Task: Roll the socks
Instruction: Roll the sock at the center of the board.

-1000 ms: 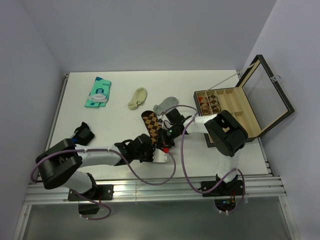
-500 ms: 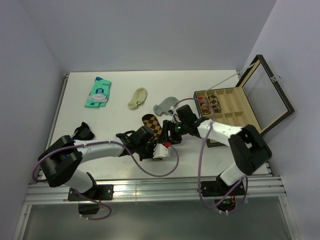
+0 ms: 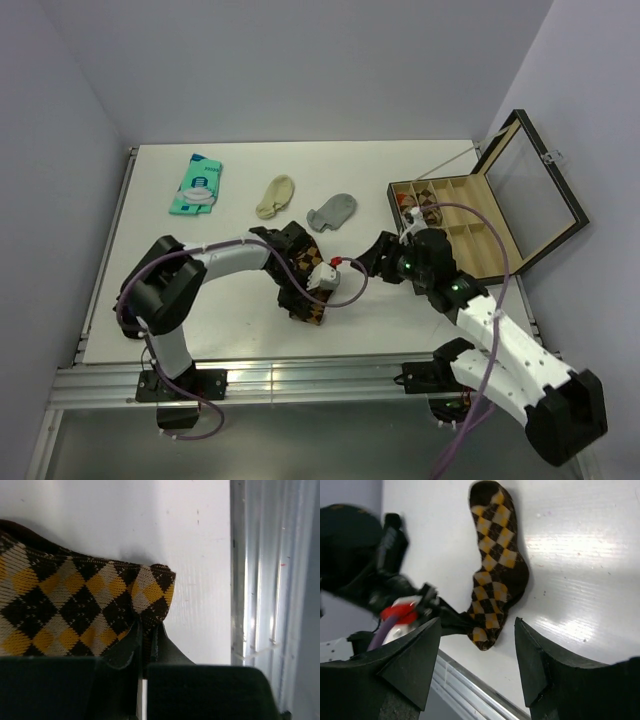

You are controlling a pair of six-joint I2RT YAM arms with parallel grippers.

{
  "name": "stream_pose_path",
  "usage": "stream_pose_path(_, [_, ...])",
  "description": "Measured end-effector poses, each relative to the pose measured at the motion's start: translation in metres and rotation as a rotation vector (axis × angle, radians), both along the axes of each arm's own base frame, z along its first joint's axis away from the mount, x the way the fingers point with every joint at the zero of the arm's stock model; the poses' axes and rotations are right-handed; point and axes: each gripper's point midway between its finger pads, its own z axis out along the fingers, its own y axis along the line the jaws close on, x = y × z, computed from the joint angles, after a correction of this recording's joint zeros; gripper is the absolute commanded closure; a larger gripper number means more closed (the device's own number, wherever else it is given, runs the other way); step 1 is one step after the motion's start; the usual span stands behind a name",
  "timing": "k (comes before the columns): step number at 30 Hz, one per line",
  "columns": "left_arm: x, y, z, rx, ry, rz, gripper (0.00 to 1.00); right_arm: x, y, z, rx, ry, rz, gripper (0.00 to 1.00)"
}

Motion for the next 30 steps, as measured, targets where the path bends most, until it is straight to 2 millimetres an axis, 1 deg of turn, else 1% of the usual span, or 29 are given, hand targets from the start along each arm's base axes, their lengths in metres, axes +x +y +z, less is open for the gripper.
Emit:
stream_pose_path(2, [-0.001, 0.002, -0.003, 0.021, 0.064, -0.002, 1.00, -0.007, -0.004, 0.010, 0.028, -0.054, -0.009, 0.33])
stream_pose_path(4, [0.000, 0.003, -0.003, 0.037, 0.136, -0.003, 1.00, -0.011, -0.006, 0.014, 0.046, -0.097, -0.010, 0.35])
stream_pose_path(6, [0.002, 0.004, -0.003, 0.051, 0.203, -0.001, 1.00, -0.016, -0.009, 0.010, 0.050, -0.123, -0.011, 0.35])
stream_pose_path(8, [0.006, 0.005, -0.002, 0.064, 0.264, 0.007, 1.00, -0.021, -0.011, 0.003, 0.040, -0.147, -0.022, 0.35])
stream_pose_path(9, [0.008, 0.006, -0.003, 0.073, 0.296, 0.013, 0.99, -0.025, -0.009, -0.002, 0.032, -0.163, -0.018, 0.35])
stream_pose_path(12, [0.012, 0.008, -0.004, 0.092, 0.378, 0.029, 0.98, -0.049, 0.013, -0.013, 0.002, -0.190, 0.072, 0.36])
stream_pose_path(16, [0.013, 0.009, -0.004, 0.122, 0.471, 0.037, 0.98, -0.073, 0.048, -0.016, -0.040, -0.261, 0.195, 0.37])
stream_pose_path(18, [0.011, 0.009, -0.005, 0.142, 0.514, 0.041, 0.98, -0.077, 0.056, -0.024, -0.084, -0.284, 0.221, 0.39])
stream_pose_path(19, [0.010, 0.009, -0.006, 0.150, 0.535, 0.043, 0.98, -0.078, 0.060, -0.031, -0.118, -0.293, 0.238, 0.41])
stream_pose_path(20, [0.009, 0.009, -0.006, 0.158, 0.553, 0.046, 0.97, -0.080, 0.063, -0.038, -0.149, -0.297, 0.255, 0.46])
stream_pose_path(22, [0.007, 0.010, -0.006, 0.173, 0.578, 0.049, 0.97, -0.083, 0.068, -0.053, -0.220, -0.312, 0.294, 0.52])
stream_pose_path(26, [0.007, 0.010, -0.007, 0.197, 0.607, 0.061, 0.97, -0.084, 0.077, -0.076, -0.339, -0.334, 0.366, 0.52])
stream_pose_path(30, [0.008, 0.009, -0.007, 0.218, 0.621, 0.087, 0.96, -0.080, 0.087, -0.084, -0.394, -0.378, 0.409, 0.49])
